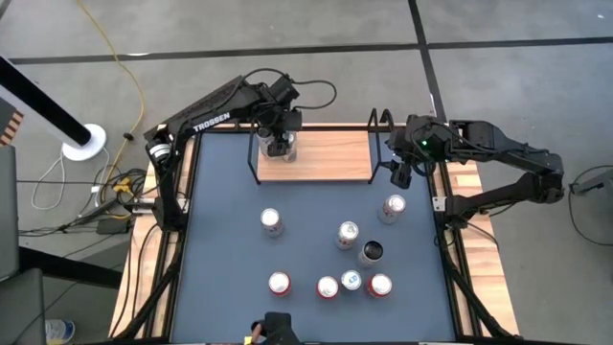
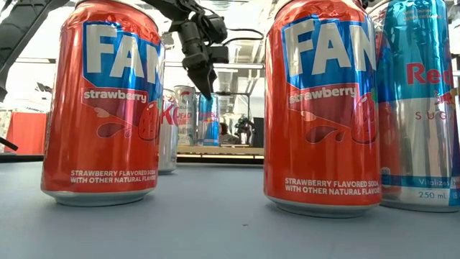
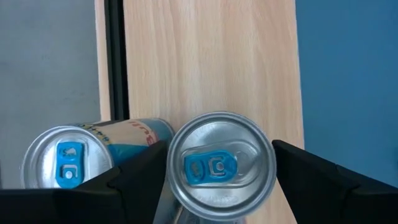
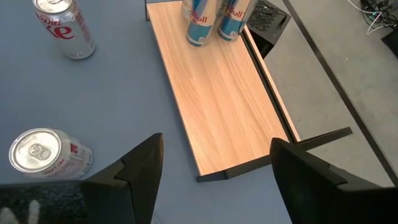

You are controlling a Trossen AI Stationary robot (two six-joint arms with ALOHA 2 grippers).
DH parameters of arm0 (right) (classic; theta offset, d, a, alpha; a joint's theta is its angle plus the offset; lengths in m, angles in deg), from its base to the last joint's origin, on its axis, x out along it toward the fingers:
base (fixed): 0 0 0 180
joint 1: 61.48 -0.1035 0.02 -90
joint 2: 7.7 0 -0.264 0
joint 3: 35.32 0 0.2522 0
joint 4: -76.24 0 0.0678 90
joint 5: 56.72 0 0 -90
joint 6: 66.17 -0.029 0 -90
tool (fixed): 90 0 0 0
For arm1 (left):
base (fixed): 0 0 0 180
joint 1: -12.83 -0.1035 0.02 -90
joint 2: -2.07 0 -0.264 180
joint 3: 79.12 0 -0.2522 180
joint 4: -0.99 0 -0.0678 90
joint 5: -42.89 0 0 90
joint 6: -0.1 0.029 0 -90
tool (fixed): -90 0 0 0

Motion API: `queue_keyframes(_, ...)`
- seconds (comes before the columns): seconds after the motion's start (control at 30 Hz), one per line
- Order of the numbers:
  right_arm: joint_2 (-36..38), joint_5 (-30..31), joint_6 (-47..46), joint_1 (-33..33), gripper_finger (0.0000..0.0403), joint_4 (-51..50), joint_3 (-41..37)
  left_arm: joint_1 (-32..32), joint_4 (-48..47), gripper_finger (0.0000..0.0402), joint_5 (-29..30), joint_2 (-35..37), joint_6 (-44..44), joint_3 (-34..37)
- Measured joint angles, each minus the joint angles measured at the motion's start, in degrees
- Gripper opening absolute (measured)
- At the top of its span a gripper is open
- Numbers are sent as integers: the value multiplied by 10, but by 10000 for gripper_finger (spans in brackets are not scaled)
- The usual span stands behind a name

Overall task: Place canned beverage on shelf
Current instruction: Put the left blue soda can aligned with the other blue soda can on the shelf

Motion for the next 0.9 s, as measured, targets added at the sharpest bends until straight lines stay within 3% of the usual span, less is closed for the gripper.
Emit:
queue_keyframes(0.3, 0, 0, 1, 0, 276, 0, 0, 0, -19, 275, 7, 0, -2, -54)
queue_keyframes(0.63, 0, 0, -1, 0, 276, 6, -1, 21, -120, 275, 4, 0, -23, -127)
queue_keyframes(0.73, -1, 0, -8, 0, 276, 68, -33, 37, -169, 275, -12, 0, -36, -136)
queue_keyframes(0.9, -6, -22, 4, 0, 276, 264, -146, 73, -226, 275, -113, 36, -74, -136)
